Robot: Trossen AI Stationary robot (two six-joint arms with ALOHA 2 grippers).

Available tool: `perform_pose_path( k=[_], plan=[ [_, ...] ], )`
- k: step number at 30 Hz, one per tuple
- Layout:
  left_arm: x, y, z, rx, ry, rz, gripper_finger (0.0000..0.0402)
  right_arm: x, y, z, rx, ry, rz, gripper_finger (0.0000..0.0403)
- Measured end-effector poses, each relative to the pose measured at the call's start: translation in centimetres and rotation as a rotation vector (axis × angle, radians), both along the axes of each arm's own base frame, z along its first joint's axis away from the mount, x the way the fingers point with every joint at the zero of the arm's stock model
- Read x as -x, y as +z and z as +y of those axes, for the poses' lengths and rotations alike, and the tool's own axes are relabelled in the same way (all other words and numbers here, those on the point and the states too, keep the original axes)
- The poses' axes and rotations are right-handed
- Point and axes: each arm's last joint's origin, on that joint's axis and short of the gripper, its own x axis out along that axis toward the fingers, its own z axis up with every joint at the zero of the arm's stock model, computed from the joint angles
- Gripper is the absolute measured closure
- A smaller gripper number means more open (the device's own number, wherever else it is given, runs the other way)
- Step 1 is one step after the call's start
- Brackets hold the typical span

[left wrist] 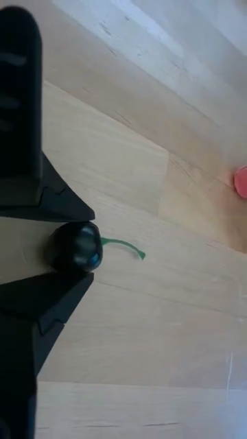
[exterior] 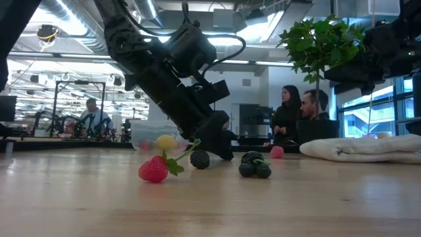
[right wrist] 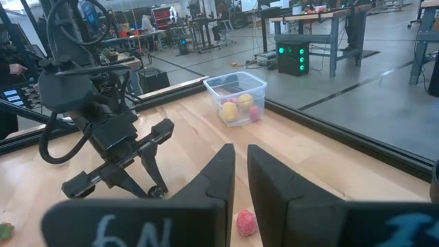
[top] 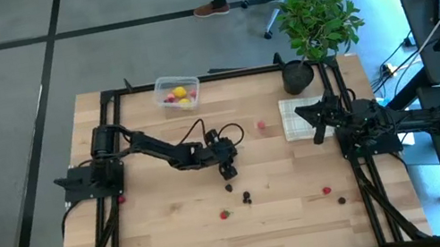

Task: Pick and placing Produce into tupperware
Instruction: Put the top black cherry into the transparent bin

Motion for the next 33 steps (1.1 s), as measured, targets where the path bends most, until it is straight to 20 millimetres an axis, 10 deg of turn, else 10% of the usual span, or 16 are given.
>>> perform_pose_path(
  k=[8, 24, 33],
  plan=[
    [-0.1, 2.0, 0.5, -0.005, 0.014, -0.055, 0.0295, 0.0, 0.0, 0.0, 0.0, 0.0, 0.0, 0.0358],
    [9.5, 17.9, 10.0, -0.109, 0.484, -0.077, 0.0304, 0.0, 0.1, 0.0, -0.003, -0.001, -0.012, 0.0358],
    [12.9, 17.2, 16.7, 0.069, 0.657, 0.081, 0.0295, 0.0, 0.2, 0.0, -0.004, -0.011, -0.029, 0.0358]
  ],
)
